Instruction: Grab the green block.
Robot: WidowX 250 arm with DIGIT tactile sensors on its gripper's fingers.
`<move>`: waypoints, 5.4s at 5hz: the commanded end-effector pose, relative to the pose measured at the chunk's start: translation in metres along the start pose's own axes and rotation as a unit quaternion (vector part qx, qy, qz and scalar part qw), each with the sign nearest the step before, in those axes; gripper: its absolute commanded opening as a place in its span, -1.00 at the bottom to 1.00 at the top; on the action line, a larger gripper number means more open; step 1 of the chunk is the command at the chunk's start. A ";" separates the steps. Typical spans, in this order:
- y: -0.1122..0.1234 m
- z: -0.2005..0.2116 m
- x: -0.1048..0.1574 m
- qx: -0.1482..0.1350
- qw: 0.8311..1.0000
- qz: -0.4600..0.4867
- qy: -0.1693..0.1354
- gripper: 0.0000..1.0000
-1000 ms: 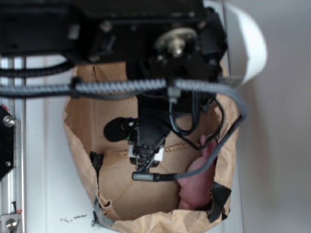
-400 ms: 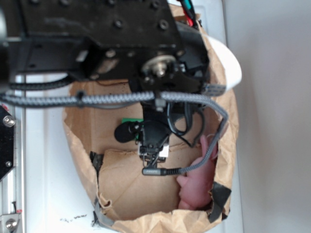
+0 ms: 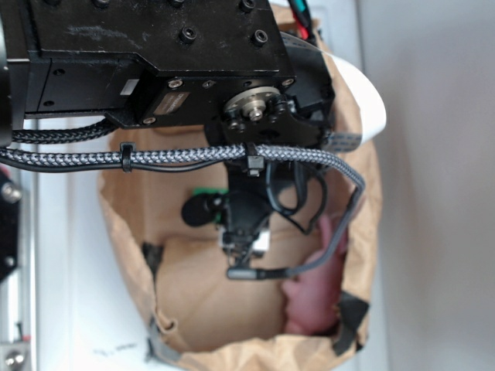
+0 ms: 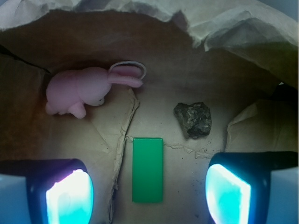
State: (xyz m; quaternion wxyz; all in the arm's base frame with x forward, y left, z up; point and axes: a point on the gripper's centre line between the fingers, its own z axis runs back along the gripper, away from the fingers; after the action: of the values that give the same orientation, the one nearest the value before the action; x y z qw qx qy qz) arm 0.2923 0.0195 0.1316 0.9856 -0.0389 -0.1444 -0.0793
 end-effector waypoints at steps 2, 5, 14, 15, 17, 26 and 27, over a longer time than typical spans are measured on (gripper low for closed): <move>-0.039 -0.066 -0.021 0.062 0.995 -0.072 -0.010 1.00; -0.036 -0.103 -0.006 0.103 0.993 -0.058 0.021 1.00; -0.002 -0.090 -0.007 0.082 0.993 -0.040 0.069 1.00; 0.000 -0.088 -0.007 0.082 0.994 -0.036 0.070 1.00; 0.001 -0.081 -0.009 0.089 0.994 -0.027 0.053 1.00; 0.028 -0.077 -0.028 0.006 1.000 -0.009 0.028 1.00; 0.027 -0.080 -0.029 -0.010 0.998 0.048 0.042 1.00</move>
State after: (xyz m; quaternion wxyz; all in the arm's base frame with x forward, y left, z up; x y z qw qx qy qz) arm 0.2800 0.0411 0.0337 0.9946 -0.0616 -0.0761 -0.0344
